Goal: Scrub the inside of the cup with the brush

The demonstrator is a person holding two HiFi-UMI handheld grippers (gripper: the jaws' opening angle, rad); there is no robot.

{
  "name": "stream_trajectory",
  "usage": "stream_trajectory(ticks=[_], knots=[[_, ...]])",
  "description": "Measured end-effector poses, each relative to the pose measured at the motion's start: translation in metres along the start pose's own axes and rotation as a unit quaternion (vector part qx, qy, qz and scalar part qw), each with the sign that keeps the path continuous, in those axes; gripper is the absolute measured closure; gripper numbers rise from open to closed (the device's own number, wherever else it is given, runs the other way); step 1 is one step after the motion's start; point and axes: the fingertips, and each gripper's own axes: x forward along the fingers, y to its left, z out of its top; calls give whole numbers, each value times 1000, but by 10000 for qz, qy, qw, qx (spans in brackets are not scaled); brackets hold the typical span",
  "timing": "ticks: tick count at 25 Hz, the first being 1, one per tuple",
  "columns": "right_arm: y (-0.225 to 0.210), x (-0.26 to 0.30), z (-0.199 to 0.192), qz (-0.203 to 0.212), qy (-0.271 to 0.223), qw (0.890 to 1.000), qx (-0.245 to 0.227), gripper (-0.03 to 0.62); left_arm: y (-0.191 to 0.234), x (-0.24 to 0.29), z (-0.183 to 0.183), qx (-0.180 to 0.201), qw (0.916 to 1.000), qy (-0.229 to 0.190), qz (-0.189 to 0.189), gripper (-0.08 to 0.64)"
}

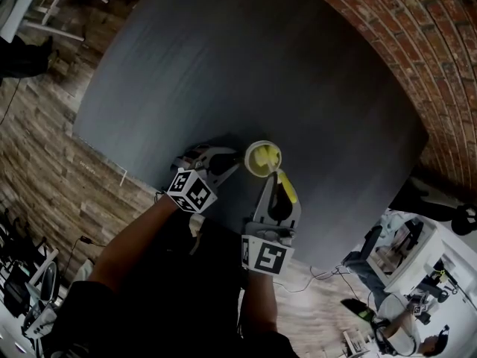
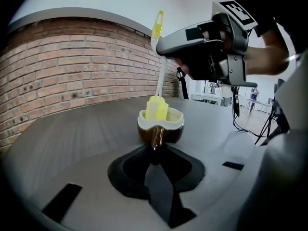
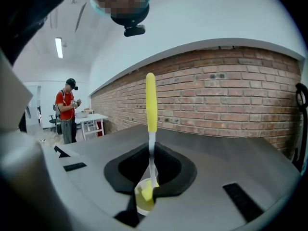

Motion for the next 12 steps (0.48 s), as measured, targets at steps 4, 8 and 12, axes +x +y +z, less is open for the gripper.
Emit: stream_trajectory(ticks=[4, 8, 12], knots=[[-1, 2, 1, 58, -68, 9994, 347, 541, -1, 1, 1, -6, 10000, -5, 11, 472], [5, 0, 3, 237, -40, 9985, 492, 541, -2, -2, 0, -14, 10000, -7, -1, 472], [8, -7, 2, 422, 139, 9974, 571, 541, -2, -3, -1, -54, 10000, -27, -10, 473]])
